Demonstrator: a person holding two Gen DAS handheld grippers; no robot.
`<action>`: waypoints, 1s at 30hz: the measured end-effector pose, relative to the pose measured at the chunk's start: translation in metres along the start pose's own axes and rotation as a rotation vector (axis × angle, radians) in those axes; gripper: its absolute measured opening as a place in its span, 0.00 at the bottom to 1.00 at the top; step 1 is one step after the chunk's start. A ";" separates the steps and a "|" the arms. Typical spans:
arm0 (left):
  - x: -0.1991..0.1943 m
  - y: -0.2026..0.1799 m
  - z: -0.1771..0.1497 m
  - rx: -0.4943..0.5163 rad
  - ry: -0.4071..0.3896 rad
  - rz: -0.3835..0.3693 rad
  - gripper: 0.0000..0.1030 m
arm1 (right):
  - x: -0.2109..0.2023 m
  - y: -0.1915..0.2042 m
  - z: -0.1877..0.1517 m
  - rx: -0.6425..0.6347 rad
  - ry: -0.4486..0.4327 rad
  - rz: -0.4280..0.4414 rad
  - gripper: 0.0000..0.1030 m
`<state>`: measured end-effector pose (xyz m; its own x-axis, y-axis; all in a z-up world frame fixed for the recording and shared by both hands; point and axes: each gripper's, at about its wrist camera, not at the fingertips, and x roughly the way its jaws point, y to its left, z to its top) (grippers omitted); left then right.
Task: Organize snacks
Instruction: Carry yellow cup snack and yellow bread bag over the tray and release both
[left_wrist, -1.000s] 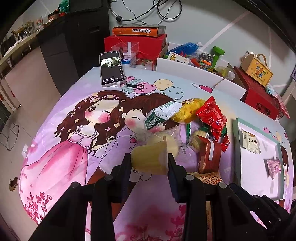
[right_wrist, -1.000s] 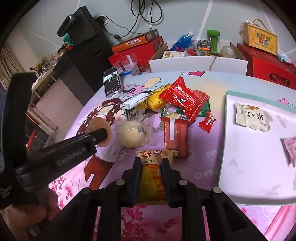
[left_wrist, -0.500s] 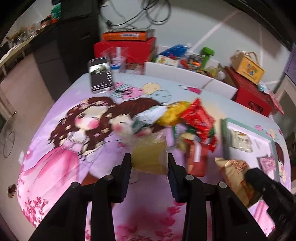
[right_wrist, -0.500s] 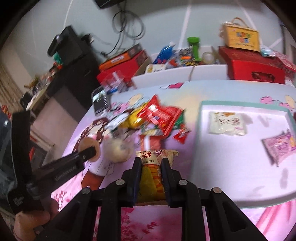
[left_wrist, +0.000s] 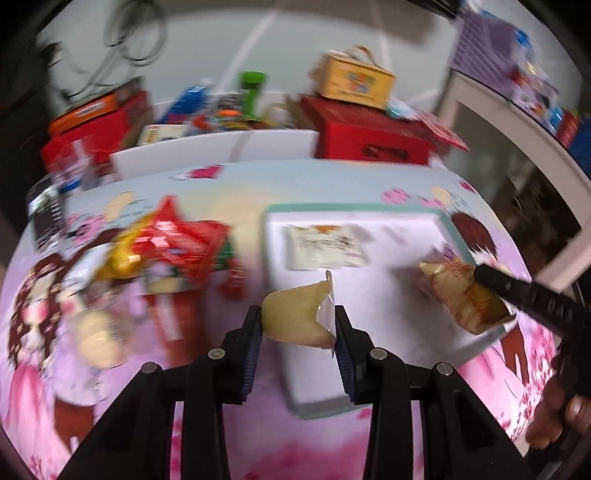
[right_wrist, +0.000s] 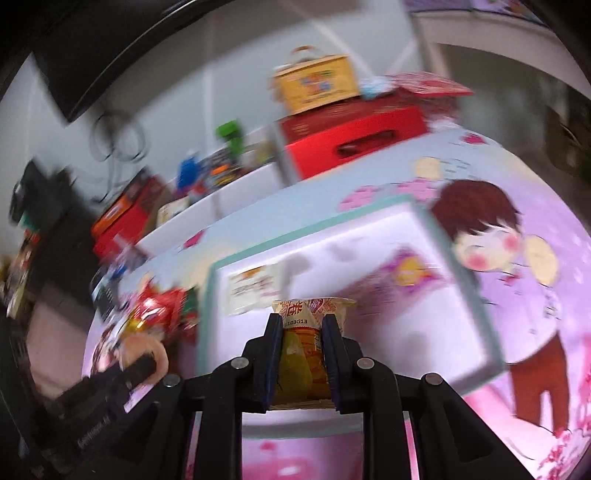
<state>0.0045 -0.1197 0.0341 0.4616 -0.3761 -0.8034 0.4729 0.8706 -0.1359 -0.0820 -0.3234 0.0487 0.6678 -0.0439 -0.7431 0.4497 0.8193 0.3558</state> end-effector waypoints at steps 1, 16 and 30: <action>0.004 -0.006 0.000 0.012 0.008 -0.006 0.37 | -0.001 -0.007 0.002 0.016 -0.008 -0.014 0.23; 0.040 -0.028 -0.007 0.047 0.070 -0.005 0.69 | 0.010 -0.044 0.004 0.096 0.024 -0.094 0.23; 0.027 -0.007 -0.001 -0.030 0.007 0.057 0.86 | 0.023 -0.030 -0.002 0.032 0.073 -0.152 0.47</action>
<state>0.0131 -0.1355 0.0124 0.4818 -0.3231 -0.8145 0.4227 0.8999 -0.1069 -0.0813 -0.3482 0.0199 0.5467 -0.1234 -0.8282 0.5614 0.7878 0.2532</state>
